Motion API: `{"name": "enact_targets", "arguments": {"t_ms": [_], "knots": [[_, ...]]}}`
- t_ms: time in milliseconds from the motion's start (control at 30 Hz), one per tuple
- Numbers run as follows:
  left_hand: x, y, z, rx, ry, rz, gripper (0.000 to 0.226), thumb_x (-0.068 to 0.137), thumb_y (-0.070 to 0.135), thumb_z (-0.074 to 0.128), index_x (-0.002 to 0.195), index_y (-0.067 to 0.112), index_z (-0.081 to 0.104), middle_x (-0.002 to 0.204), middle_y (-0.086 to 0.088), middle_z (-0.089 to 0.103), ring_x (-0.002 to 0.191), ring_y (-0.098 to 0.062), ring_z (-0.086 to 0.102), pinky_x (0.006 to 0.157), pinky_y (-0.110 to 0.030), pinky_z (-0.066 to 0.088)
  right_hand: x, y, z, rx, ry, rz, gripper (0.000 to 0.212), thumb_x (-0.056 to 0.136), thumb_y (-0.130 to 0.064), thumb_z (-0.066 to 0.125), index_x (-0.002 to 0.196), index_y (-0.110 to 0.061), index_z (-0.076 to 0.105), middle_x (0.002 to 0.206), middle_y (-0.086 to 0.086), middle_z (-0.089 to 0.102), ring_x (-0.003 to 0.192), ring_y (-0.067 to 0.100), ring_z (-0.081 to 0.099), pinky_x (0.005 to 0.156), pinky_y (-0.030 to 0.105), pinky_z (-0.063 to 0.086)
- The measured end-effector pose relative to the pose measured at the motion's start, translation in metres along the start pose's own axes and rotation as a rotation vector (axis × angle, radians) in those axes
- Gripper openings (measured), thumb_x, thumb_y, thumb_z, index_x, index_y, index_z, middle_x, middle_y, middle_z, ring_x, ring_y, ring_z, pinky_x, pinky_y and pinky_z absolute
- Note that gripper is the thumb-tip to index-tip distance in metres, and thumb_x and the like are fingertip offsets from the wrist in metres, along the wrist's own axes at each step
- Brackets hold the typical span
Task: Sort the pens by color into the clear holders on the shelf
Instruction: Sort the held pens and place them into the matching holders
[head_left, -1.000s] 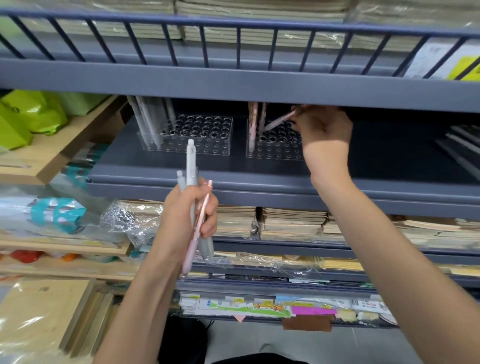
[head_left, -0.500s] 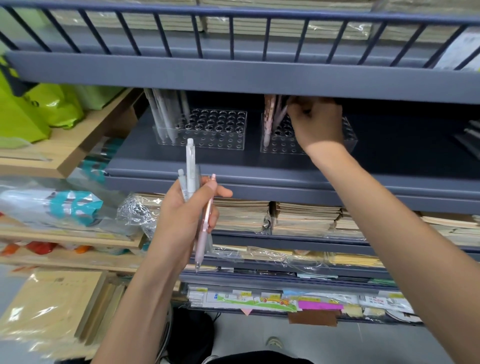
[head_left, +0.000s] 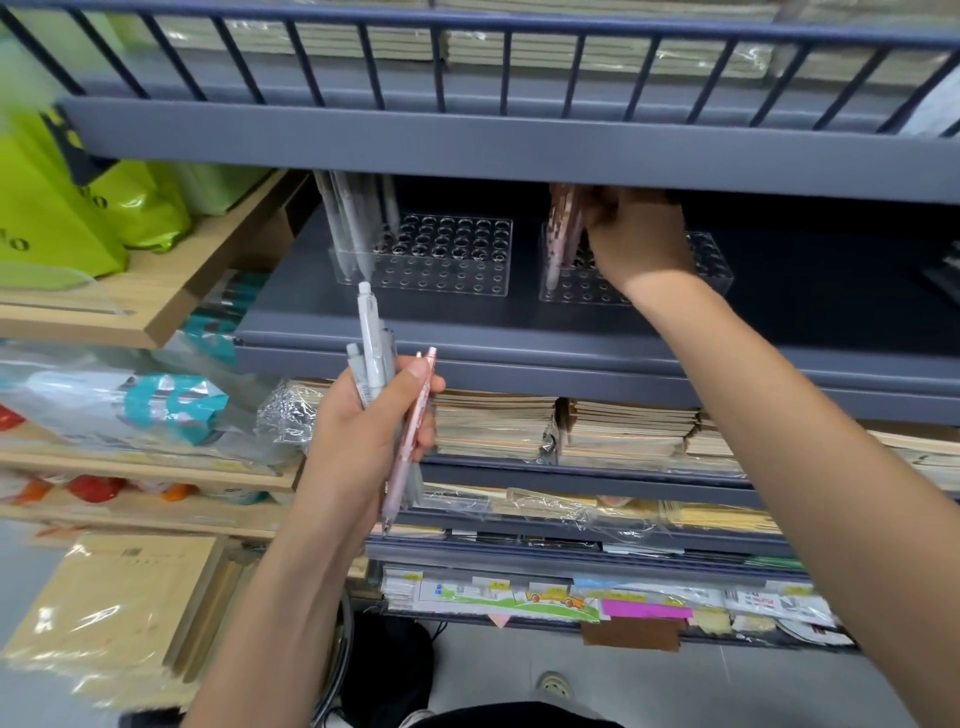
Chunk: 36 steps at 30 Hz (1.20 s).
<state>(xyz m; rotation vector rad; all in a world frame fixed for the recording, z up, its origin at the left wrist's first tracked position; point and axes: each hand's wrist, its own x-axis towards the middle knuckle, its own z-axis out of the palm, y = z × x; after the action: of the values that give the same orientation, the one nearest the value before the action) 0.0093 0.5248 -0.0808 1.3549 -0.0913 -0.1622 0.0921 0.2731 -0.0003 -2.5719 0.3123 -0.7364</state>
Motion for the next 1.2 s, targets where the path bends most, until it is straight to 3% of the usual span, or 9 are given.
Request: {"name": "enact_targets", "arguments": {"t_ms": [167, 233, 300, 533, 633, 733, 833, 967, 1200], "knots": [[0.0, 0.001, 0.0, -0.006, 0.007, 0.04, 0.041, 0.083, 0.046, 0.074, 0.094, 0.007, 0.071, 0.073, -0.008, 0.072, 0.046, -0.012, 0.054, 0.044, -0.022, 0.046, -0.024, 0.001, -0.014, 0.385, 0.232, 0.143, 0.02, 0.092, -0.023, 0.058, 0.089, -0.01, 0.071, 0.086, 0.008, 0.072, 0.073, 0.019, 0.061, 0.069, 0.026, 0.044], [0.001, 0.0, 0.002, -0.03, 0.006, 0.037, 0.042, 0.086, 0.041, 0.073, 0.102, 0.003, 0.063, 0.08, -0.008, 0.075, 0.045, -0.012, 0.054, 0.043, -0.022, 0.045, -0.045, -0.007, -0.023, 0.711, 0.086, 0.171, 0.017, 0.088, -0.012, 0.06, 0.079, -0.021, 0.07, 0.07, -0.004, 0.07, 0.054, 0.008, 0.051, 0.053, 0.023, 0.042], [0.003, -0.002, 0.006, -0.032, -0.017, 0.034, 0.038, 0.086, 0.039, 0.073, 0.102, 0.007, 0.061, 0.085, -0.01, 0.076, 0.045, -0.012, 0.053, 0.043, -0.022, 0.045, -0.068, -0.014, -0.026, 0.761, -0.173, 0.137, 0.015, 0.088, -0.017, 0.066, 0.075, -0.023, 0.072, 0.066, -0.006, 0.07, 0.046, 0.004, 0.047, 0.044, 0.017, 0.038], [0.007, -0.005, 0.03, -0.02, -0.107, 0.025, 0.037, 0.083, 0.041, 0.077, 0.099, 0.009, 0.066, 0.086, -0.012, 0.076, 0.045, -0.013, 0.055, 0.044, -0.022, 0.046, -0.108, -0.012, -0.014, 0.803, -0.521, 0.036, 0.012, 0.085, -0.026, 0.074, 0.082, -0.015, 0.078, 0.075, 0.002, 0.073, 0.074, 0.008, 0.065, 0.075, 0.026, 0.053], [0.009, -0.005, 0.039, -0.036, -0.132, -0.007, 0.038, 0.08, 0.041, 0.078, 0.097, 0.01, 0.065, 0.086, -0.012, 0.076, 0.045, -0.014, 0.056, 0.044, -0.023, 0.047, -0.109, -0.004, -0.014, 0.904, -0.515, 0.041, 0.008, 0.084, -0.017, 0.075, 0.086, -0.011, 0.078, 0.079, 0.006, 0.074, 0.077, 0.013, 0.067, 0.076, 0.029, 0.057], [0.009, -0.005, 0.048, -0.039, -0.168, -0.018, 0.044, 0.082, 0.043, 0.072, 0.105, 0.007, 0.064, 0.086, -0.011, 0.076, 0.046, -0.014, 0.056, 0.046, -0.023, 0.048, -0.11, 0.002, -0.016, 0.963, -0.493, 0.077, 0.005, 0.085, -0.012, 0.072, 0.085, -0.013, 0.077, 0.076, 0.002, 0.073, 0.065, 0.006, 0.063, 0.06, 0.016, 0.049], [0.009, -0.008, 0.053, -0.009, -0.201, -0.01, 0.048, 0.087, 0.041, 0.065, 0.109, 0.0, 0.06, 0.079, -0.006, 0.075, 0.045, -0.013, 0.053, 0.046, -0.022, 0.046, -0.105, 0.013, -0.021, 1.021, -0.395, 0.175, 0.009, 0.088, -0.015, 0.068, 0.088, -0.015, 0.077, 0.079, 0.003, 0.073, 0.056, 0.012, 0.049, 0.047, 0.02, 0.039], [0.01, -0.015, 0.052, 0.051, -0.207, 0.018, 0.05, 0.092, 0.035, 0.064, 0.11, -0.01, 0.055, 0.073, 0.0, 0.073, 0.044, -0.011, 0.045, 0.047, -0.021, 0.043, -0.098, 0.024, -0.028, 1.165, -0.178, 0.351, 0.011, 0.091, -0.013, 0.064, 0.092, -0.007, 0.074, 0.081, 0.007, 0.071, 0.057, 0.014, 0.052, 0.047, 0.025, 0.042], [0.019, -0.016, 0.057, 0.063, -0.169, 0.03, 0.033, 0.089, 0.036, 0.07, 0.096, 0.006, 0.059, 0.089, -0.011, 0.077, 0.041, -0.012, 0.043, 0.045, -0.023, 0.041, -0.116, 0.015, -0.016, 1.155, -0.319, 0.382, 0.017, 0.088, -0.017, 0.071, 0.101, -0.006, 0.07, 0.084, 0.013, 0.074, 0.07, 0.019, 0.067, 0.067, 0.026, 0.056]]}}
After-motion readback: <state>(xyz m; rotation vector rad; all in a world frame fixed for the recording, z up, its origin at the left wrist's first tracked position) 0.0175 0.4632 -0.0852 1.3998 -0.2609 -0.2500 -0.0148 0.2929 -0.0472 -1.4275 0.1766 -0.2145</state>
